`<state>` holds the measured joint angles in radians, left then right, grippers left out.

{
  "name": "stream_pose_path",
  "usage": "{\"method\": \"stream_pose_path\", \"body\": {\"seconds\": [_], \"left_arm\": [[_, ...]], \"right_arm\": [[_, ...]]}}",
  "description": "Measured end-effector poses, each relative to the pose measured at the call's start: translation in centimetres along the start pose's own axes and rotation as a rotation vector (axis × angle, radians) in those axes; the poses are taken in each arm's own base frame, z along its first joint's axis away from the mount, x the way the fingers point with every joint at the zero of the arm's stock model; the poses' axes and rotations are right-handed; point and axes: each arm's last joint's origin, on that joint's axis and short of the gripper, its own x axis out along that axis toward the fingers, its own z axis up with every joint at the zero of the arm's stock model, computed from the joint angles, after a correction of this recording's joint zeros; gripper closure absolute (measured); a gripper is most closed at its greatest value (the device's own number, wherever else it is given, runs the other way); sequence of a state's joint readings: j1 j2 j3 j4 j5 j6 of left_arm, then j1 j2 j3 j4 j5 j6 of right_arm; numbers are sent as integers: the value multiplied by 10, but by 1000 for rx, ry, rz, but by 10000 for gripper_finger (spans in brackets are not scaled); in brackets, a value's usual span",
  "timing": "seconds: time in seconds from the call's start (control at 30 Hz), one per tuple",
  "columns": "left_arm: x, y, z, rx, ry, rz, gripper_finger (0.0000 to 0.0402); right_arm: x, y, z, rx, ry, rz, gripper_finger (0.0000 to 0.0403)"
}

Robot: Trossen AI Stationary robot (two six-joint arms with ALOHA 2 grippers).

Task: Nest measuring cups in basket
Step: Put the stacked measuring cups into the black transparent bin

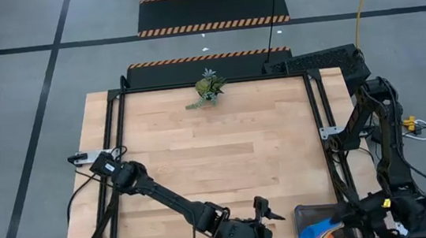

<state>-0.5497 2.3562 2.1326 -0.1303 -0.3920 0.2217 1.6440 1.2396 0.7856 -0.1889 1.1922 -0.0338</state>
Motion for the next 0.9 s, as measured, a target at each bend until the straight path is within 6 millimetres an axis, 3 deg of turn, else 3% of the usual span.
{"method": "stream_pose_path", "body": {"seconds": [0.37,0.9], "left_arm": [[0,0,0,-48,1,0,80],[3,8,-4,-48,30,10,80]], "right_arm": [[8,-4,-33,-96,228,147,332],[45,-28,-47,-162,421,131,332]]}}
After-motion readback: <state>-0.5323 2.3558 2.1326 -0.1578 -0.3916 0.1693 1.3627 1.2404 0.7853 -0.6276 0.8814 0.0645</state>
